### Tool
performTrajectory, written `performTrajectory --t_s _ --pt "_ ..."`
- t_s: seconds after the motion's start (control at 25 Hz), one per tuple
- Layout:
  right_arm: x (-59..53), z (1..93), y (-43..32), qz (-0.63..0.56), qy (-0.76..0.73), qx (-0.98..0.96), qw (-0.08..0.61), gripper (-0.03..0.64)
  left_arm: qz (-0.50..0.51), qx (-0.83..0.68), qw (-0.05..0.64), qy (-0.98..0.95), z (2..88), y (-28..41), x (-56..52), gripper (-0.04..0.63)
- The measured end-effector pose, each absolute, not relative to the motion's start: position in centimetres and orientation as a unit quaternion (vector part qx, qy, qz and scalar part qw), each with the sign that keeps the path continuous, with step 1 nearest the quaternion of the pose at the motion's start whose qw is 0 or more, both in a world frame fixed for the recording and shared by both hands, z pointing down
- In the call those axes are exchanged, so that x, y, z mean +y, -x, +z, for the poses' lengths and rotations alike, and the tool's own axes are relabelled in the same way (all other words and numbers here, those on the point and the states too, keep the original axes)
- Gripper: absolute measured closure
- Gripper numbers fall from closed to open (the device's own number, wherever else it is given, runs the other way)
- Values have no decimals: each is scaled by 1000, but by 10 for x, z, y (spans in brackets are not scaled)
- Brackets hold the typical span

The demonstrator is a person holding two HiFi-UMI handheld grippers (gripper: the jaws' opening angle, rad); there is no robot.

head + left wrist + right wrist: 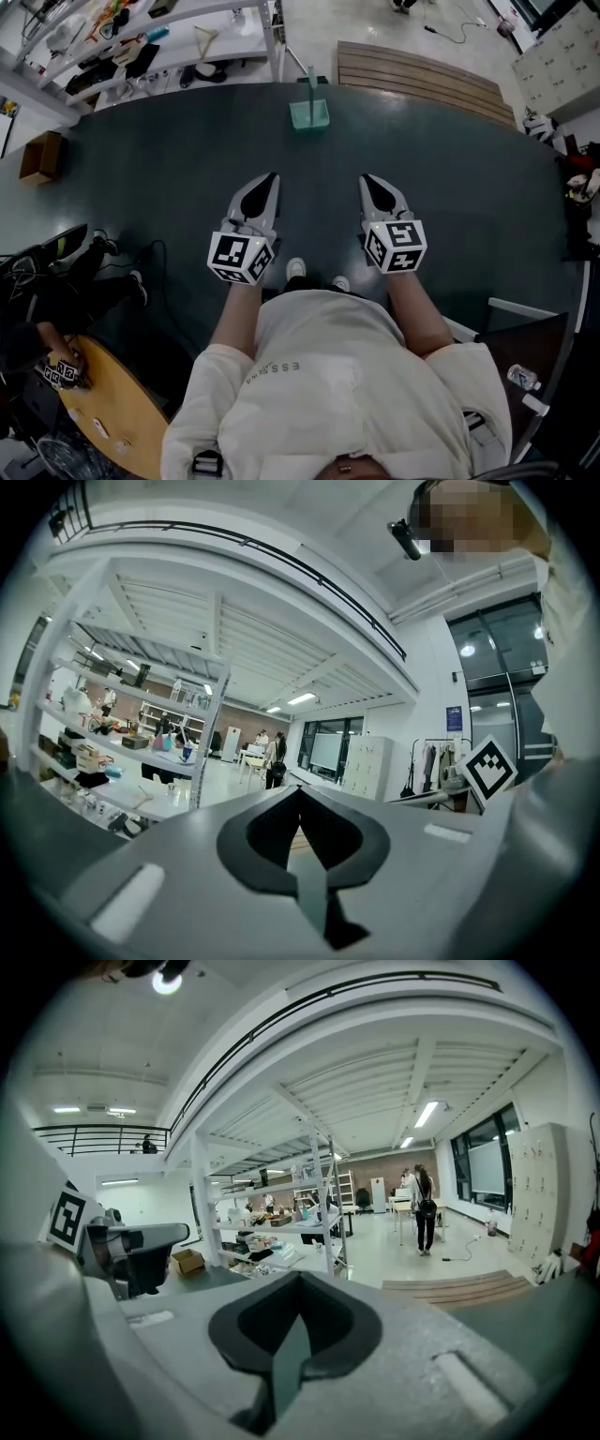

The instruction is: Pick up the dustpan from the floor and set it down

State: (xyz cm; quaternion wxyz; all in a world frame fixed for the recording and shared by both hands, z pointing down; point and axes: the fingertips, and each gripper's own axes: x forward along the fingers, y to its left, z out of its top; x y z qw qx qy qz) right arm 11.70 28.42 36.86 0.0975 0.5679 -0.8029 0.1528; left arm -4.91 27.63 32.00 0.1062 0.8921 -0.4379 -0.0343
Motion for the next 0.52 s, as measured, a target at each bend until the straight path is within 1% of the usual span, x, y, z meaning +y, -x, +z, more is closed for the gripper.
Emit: performTrajectory --t_s 0.24,0.52 --pt "287 353 -122 143 -566 -807 95 626 -45 -434 107 -893 304 44 280 580" --pt "292 352 -118 140 -562 -810 95 626 -43 -436 109 -892 308 45 286 580"
